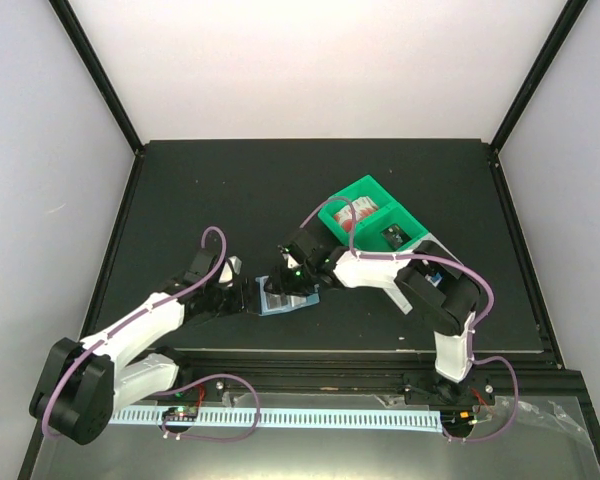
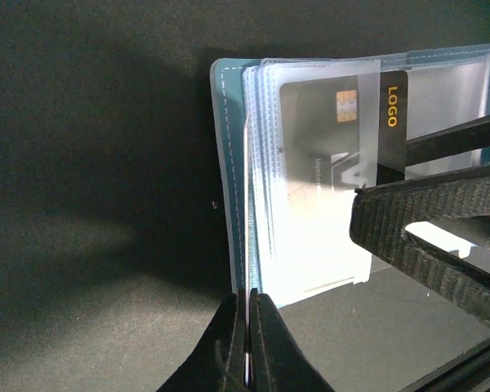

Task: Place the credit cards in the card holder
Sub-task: Insert the credit card into the card holder.

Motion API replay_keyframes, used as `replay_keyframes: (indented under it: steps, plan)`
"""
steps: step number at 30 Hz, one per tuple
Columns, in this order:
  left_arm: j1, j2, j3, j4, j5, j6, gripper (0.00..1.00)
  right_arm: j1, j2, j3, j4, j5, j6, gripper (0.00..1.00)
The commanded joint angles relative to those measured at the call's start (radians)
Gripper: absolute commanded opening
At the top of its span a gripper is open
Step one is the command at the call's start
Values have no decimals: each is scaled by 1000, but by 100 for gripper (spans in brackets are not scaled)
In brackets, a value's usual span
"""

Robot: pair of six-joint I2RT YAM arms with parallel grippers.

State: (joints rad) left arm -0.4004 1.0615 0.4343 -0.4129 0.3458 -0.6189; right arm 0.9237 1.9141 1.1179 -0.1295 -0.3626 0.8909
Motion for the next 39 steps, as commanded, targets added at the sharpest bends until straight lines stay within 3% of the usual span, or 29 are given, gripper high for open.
replay_keyframes:
  steps: [1, 8, 14, 16, 31, 39]
  plan:
    - [5, -18, -18, 18, 13, -8, 2, 9, -23, 17, -96, 94, -30, 56]
    - [5, -31, -25, 19, 16, -12, 2, 20, -110, 4, -165, 239, -91, 62]
    - [5, -37, -23, 24, 24, -12, 2, 42, -80, 28, -205, 239, -102, 38]
    - [5, -38, -25, 26, 28, -12, 2, 44, -67, 30, -206, 230, -102, 37]
    - [5, -44, -46, 50, 51, -22, 2, 50, -35, 39, -136, 65, -177, 40]
    - [5, -56, -55, 41, 24, -34, 2, 105, -24, 159, -364, 379, -267, 56]
